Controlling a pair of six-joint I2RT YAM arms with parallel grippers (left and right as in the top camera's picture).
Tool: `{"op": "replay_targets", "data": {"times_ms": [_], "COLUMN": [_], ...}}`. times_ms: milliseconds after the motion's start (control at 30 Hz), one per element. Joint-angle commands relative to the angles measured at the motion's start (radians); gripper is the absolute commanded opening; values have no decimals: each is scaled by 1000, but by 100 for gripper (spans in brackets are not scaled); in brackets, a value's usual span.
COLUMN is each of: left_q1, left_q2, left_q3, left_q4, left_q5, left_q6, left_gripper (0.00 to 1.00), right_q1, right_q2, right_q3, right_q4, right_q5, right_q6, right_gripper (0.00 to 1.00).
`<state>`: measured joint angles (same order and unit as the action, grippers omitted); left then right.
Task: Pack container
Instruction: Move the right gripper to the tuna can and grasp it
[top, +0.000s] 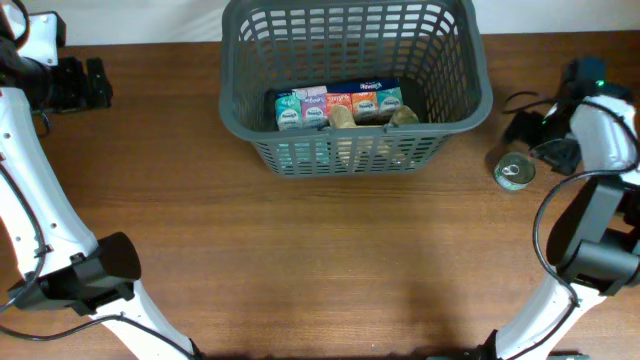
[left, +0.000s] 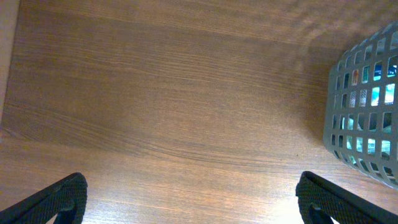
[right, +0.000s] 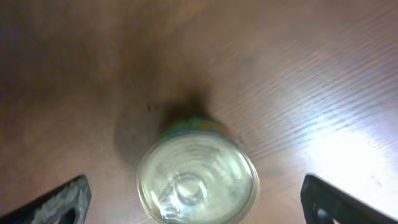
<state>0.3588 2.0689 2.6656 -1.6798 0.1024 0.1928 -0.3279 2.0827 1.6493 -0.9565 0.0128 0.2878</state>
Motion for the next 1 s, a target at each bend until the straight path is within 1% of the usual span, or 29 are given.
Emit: {"op": "replay_targets", "data": {"times_ms": [0,133,333,500,533,600,800,867,933,967], "left_q1": [4,4,4,4,4,4,4,4,4,4], "left_q2": [9,9,9,9,9,9,9,9,9,9], "left_q3": [-5,-5,-5,-5,-5,-5,-5,-5,-5,-5], "left_q4": [0,0,0,0,0,0,0,0,0,0], "left_q5": [14,14,14,14,14,14,14,14,14,14], "left_q6": [-10,-9,-9,-10,-10,-10,-10,-10,-10,-10], "left_gripper": [99,99,99,99,99,99,99,99,99,99], "right_q1": [5,8,8,8,8,8,8,8,7,7], "right_q2": [-11,-11,-11,-10,-10,-6,6,6,6,6], "right_q3": [-84,-177,-204,-207,-207,-207,-213,-213,-213,-213], "right_q4": [62,152,213,225,225,225,225,226,225,224], "right_q5": [-6,-10,-9,-9,-9,-9,-9,-5,-5,-5], "right_q6": [6,6,6,6,6,6,10,10,10,10], "right_gripper": [99,99,99,100,97,96,96,93,84,81]}}
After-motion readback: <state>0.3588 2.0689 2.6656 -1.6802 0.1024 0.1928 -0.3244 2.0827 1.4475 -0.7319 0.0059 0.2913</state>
